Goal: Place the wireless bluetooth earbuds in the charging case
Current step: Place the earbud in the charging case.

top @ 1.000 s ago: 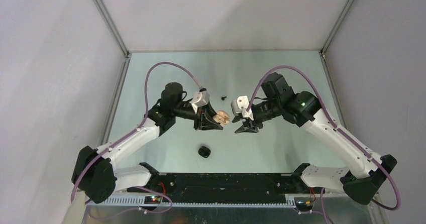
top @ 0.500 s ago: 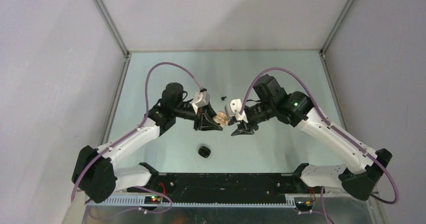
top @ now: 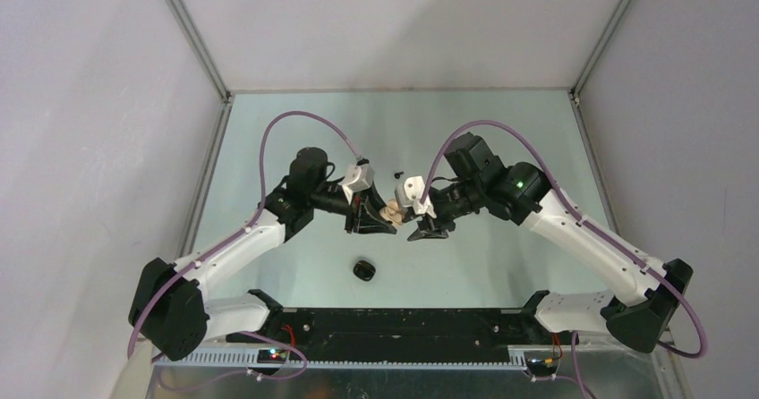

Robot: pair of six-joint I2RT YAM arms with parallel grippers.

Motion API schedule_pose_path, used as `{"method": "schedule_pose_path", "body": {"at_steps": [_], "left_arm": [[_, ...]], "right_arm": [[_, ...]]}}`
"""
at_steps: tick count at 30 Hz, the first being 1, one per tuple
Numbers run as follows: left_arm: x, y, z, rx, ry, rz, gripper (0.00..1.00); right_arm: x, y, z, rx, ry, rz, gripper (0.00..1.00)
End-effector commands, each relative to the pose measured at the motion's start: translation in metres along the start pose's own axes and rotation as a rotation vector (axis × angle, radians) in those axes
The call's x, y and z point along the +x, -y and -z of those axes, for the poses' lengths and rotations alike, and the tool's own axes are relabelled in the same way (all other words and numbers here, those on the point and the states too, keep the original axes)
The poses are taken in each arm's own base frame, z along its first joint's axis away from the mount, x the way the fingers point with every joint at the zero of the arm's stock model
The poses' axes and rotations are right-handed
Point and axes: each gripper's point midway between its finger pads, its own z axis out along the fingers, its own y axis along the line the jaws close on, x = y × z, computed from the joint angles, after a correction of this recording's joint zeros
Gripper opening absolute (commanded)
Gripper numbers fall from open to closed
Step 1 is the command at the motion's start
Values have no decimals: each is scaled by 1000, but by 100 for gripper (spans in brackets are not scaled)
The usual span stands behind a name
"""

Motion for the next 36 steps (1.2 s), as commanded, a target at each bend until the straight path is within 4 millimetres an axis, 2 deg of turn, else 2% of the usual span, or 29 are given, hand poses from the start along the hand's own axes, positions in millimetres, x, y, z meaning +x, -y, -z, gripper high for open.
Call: {"method": "schedule_pose_path", "body": {"at_steps": [1,6,15,24,27,31,36], "left_arm": [[-11,0,1,16,11,-54,0],[-9,-2,1,11,-1,-46,0],[-10,0,3,9,-8,-66,0],[-12,1,4,8,-5,-79,0],[-10,2,5,3,-12,-80,0],[-10,-2,8,-22,-16,-86,0],[-12,-21,25,-106,-14,-94,0]], "right_arm": [[-18,-6,11,5,51,54,45],[-23,2,14,44,71,32,45],[-17,18,2,76,50,-18,46],[-4,4,-15,-17,9,-35,46],[-6,2,-16,-26,16,-31,46],[-18,4,-7,-3,40,-16,46],[-48,18,25,93,84,-3,47]]}}
